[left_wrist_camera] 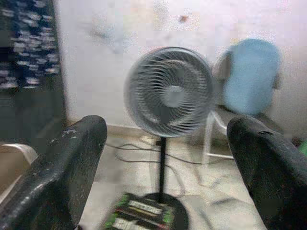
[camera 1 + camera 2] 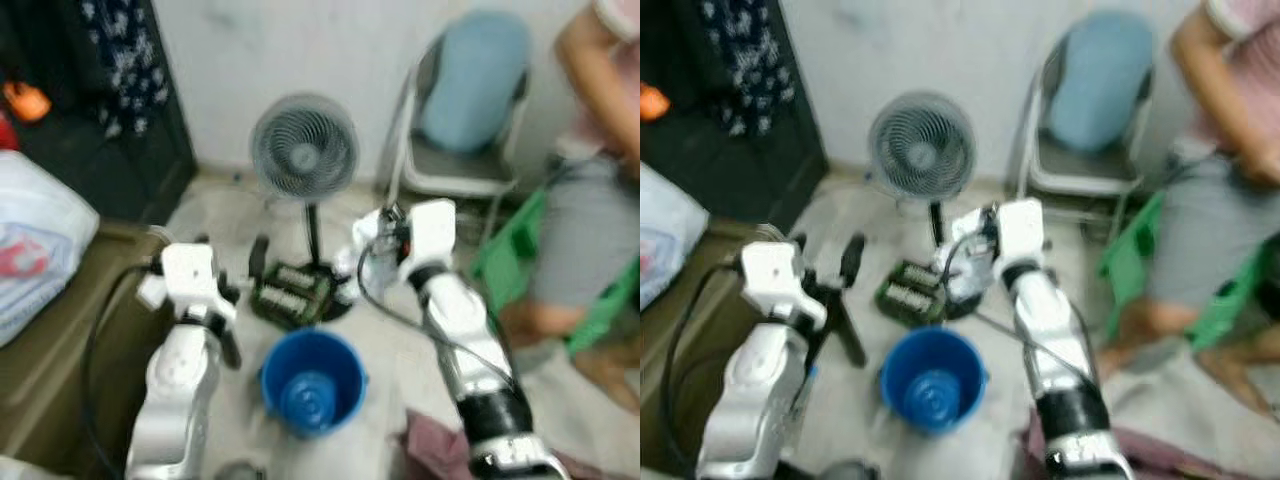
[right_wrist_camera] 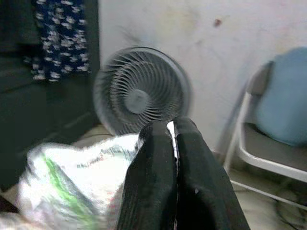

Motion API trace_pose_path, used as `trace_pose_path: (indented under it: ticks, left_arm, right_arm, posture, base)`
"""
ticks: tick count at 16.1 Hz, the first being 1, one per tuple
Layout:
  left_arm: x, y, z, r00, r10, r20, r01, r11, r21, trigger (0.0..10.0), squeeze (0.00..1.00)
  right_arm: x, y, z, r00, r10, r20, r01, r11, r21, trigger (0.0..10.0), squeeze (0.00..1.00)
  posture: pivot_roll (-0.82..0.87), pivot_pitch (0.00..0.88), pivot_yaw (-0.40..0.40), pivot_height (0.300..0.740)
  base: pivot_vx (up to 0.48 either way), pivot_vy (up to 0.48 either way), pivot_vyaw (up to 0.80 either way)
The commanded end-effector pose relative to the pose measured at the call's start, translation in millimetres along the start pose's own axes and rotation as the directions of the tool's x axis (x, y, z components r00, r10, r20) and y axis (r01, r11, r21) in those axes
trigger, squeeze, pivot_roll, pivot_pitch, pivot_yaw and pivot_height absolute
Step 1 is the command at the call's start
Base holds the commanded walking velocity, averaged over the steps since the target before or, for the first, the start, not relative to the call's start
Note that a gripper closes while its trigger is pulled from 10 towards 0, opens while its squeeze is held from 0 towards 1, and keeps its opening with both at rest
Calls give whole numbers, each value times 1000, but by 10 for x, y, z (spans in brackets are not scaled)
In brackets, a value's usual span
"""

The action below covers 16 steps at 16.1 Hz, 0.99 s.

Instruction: Clean up the room

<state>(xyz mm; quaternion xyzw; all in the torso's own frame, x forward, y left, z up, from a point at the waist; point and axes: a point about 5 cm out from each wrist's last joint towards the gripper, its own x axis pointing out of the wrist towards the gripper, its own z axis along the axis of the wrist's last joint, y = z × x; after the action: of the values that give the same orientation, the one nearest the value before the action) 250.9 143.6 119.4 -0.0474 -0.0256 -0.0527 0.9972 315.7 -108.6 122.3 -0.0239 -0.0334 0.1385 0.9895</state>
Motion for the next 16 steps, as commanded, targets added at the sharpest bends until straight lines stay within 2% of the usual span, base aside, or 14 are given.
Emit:
trace_pose_path:
  ticks: [1,6,9,10,13,16]
  left_arm:
    - [-9,74,13,1000,27,1,-27,1000,11,10000,0]
    - [-16,87,6,999,49,1,-49,998,27,10000,0]
    - [-19,95,2,998,56,-5,-56,998,33,10000,0]
    - [-22,96,1,998,58,-6,-58,998,36,10000,0]
    - [-66,125,0,998,63,-14,-62,997,48,10000,0]
    - [-230,193,-8,998,5,-62,-3,999,32,10000,0]
  right_arm:
    - [61,103,103,999,32,38,-32,999,-3,10000,0]
    - [56,119,94,998,39,41,-39,999,-1,10000,0]
    - [62,132,85,999,36,35,-36,999,-4,10000,0]
    - [62,127,67,999,30,26,-30,1000,-8,10000,0]
    - [39,76,-96,997,-40,-67,39,999,-9,10000,0]
    - [-25,-42,-388,955,-173,-241,170,985,-35,10000,0]
  posture:
    - [8,0,-25,740]
    - [12,0,-25,740]
    - [14,0,-25,740]
    - [16,0,-25,740]
    - [35,0,-28,740]
    - [69,0,-20,740]
  base:
    - [281,0,625]
    - [101,0,0]
    - [0,0,800]
    - [0,0,0]
    - [0,0,0]
    - [0,0,0]
